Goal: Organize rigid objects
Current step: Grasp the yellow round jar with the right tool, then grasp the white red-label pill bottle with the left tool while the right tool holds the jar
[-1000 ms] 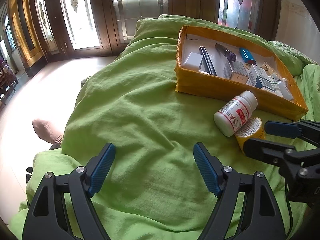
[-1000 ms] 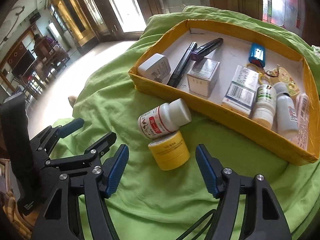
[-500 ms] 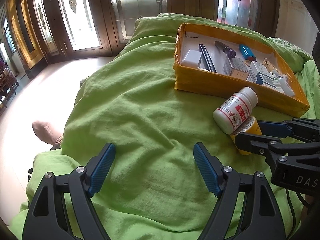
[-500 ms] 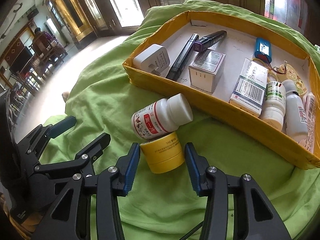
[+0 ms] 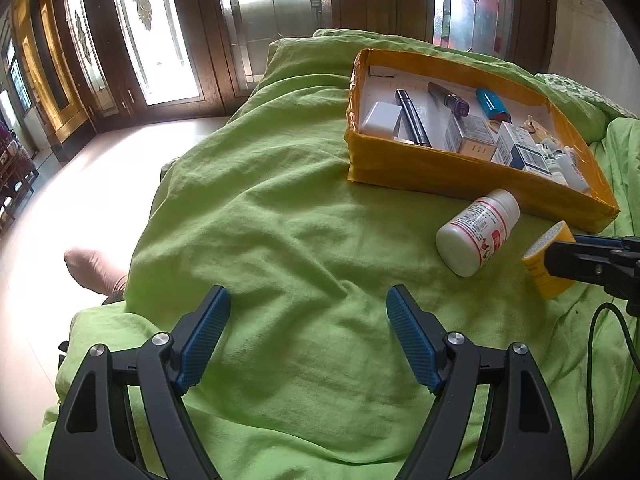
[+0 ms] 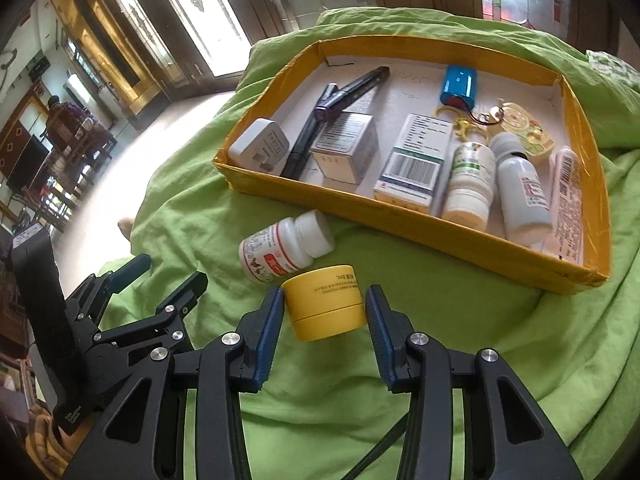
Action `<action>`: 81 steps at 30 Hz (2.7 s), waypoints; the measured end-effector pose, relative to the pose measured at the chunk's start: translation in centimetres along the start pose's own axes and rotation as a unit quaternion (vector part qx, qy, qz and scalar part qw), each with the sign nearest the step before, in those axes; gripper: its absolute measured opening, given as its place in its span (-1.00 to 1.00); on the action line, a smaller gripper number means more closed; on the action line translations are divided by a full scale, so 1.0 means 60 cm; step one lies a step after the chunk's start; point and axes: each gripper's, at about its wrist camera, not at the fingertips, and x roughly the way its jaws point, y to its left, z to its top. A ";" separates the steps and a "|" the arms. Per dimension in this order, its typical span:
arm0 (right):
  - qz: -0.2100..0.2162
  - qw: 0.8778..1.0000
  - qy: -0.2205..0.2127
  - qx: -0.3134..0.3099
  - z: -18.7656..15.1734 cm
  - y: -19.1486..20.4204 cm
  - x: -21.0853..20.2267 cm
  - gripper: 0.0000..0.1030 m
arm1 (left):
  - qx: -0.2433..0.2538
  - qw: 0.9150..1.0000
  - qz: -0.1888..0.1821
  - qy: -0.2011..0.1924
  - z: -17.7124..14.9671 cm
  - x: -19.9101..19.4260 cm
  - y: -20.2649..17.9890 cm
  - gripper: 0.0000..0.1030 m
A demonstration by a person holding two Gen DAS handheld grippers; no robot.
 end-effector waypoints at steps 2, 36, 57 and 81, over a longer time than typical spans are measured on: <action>0.001 1.000 0.008 0.022 -0.003 -0.014 -0.001 -0.27 | 0.000 1.000 0.000 0.000 0.000 0.000 0.000 0.57; 0.015 0.996 0.063 0.056 -0.021 -0.060 0.007 -0.27 | 0.075 0.996 0.047 0.014 -0.007 -0.026 -0.054 0.57; 0.019 0.995 0.066 0.069 -0.018 -0.073 -0.001 -0.27 | 0.138 0.989 -0.026 0.035 0.037 -0.029 -0.084 0.57; 0.014 0.995 0.074 0.065 -0.019 -0.072 0.004 -0.29 | 0.237 0.969 -0.053 0.034 0.095 0.012 -0.180 0.54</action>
